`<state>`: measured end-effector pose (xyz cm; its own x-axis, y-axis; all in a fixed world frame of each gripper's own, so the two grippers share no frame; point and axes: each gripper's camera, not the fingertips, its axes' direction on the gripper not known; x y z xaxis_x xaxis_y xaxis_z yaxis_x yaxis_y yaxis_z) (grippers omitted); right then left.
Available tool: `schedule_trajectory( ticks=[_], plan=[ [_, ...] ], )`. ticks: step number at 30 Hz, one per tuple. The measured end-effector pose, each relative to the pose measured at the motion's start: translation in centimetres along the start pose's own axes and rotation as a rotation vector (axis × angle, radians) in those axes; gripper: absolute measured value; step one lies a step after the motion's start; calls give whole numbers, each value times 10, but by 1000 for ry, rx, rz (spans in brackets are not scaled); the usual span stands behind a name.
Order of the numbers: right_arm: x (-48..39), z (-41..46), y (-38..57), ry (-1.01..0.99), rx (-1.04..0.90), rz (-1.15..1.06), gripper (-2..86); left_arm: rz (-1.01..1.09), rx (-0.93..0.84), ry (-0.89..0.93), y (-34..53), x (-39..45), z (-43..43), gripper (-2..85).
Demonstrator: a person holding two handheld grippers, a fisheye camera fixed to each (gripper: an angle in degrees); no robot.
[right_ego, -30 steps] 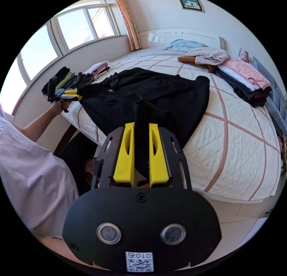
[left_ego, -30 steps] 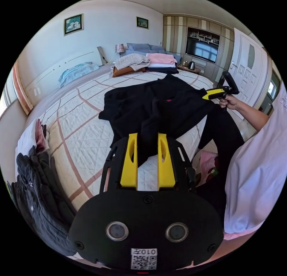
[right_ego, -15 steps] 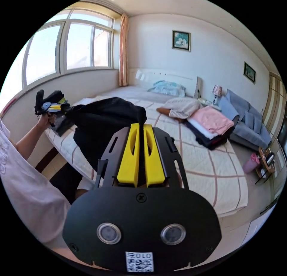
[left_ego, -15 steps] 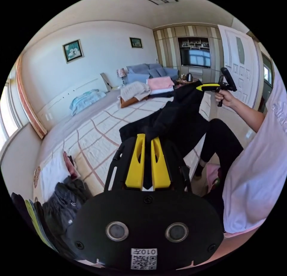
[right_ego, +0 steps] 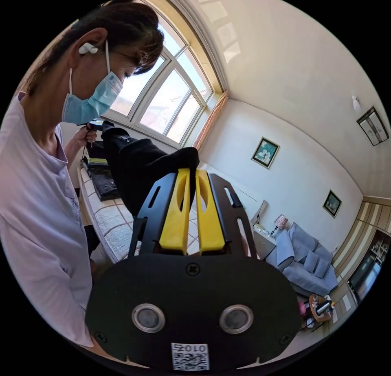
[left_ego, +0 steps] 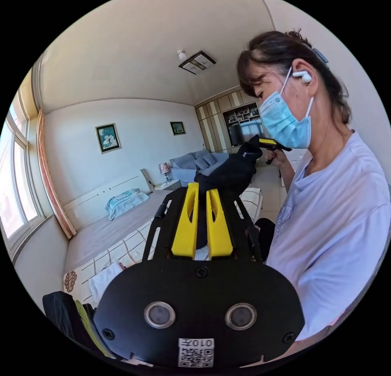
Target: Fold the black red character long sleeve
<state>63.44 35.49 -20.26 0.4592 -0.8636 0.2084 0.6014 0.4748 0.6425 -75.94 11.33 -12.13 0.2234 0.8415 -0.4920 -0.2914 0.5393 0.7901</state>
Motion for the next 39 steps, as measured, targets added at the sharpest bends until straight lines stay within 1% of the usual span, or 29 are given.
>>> schedule_trajectory(
  ticks=[2, 4, 5, 6, 7, 8, 9, 10, 11, 12, 13, 15, 16, 18, 21, 22, 24, 25, 26, 27, 28, 29, 30, 31, 32, 33, 35, 37, 39],
  plan=[
    [5, 9, -7, -1, 25, -32, 18, -4, 59, 15, -2, -14, -13, 0],
    [18, 31, -13, -23, 61, -27, 16, -20, 82, 10, -4, -32, -12, 0],
    [30, 57, -14, -45, 59, -20, 16, -51, 87, 16, -4, -51, -3, 0],
    [47, 94, -14, -78, 16, 2, 16, -73, 86, 28, -4, -63, 4, 0],
    [57, 116, -13, -98, -13, 20, 16, -127, 62, 59, -2, -91, 25, 0],
    [80, 165, -11, -144, -70, 65, 16, -191, 13, 85, 1, -126, 53, 0],
    [108, 215, -9, -200, -117, 128, 16, -230, -11, 99, 3, -146, 68, 1],
    [124, 239, -8, -239, -131, 167, 17, -313, -39, 143, 7, -190, 101, 1],
    [158, 281, -9, -315, -131, 253, 17, -411, -37, 219, 10, -238, 131, 0],
    [188, 309, -14, -337, -119, 345, 18, -464, -35, 256, 11, -261, 146, 0],
    [200, 315, -19, -335, -94, 374, 18, -559, -29, 254, 7, -300, 165, 0],
    [232, 307, -54, -320, 38, 391, 19, -563, 2, 189, -18, -334, 172, 0],
    [235, 303, -65, -300, 49, 378, 19, -549, 33, 163, -39, -344, 169, 1],
    [232, 295, -98, -153, 6, 287, 21, -471, 73, 125, -70, -341, 162, 1],
    [225, 309, -101, -139, -109, 215, 23, -339, -15, -4, -100, -321, 160, 2],
    [222, 315, -95, -154, -136, 199, 24, -300, -81, -45, -98, -311, 166, 2],
    [204, 339, -51, -225, -227, 187, 26, -261, -193, -80, -79, -298, 181, 3],
    [199, 344, -36, -247, -240, 188, 27, -226, -268, -83, -57, -288, 195, 3],
    [186, 352, -1, -297, -262, 187, 28, -171, -325, -60, -28, -274, 210, 3],
    [174, 362, 39, -362, -290, 207, 30, -151, -336, -45, -11, -267, 216, 3],
    [167, 368, 60, -397, -312, 222, 31, -148, -355, 20, 27, -254, 229, 3],
    [151, 381, 105, -473, -361, 263, 32, -180, -400, 92, 69, -243, 244, 3],
    [132, 393, 152, -555, -417, 302, 34, -201, -417, 116, 90, -236, 251, 3],
    [122, 399, 174, -582, -454, 321, 35, -245, -446, 156, 134, -220, 264, 3],
    [102, 410, 218, -615, -538, 372, 37, -286, -498, 201, 177, -202, 280, 3],
    [84, 419, 258, -659, -610, 433, 37, -318, -525, 230, 199, -193, 288, 3],
    [60, 424, 304, -705, -660, 522, 38, -454, -621, 286, 269, -161, 315, 3],
    [42, 424, 330, -688, -702, 563, 38, -518, -646, 294, 299, -141, 325, 2],
    [42, 414, 344, -676, -636, 632, 40, -563, -606, 270, 311, -130, 324, 2]
  ],
)
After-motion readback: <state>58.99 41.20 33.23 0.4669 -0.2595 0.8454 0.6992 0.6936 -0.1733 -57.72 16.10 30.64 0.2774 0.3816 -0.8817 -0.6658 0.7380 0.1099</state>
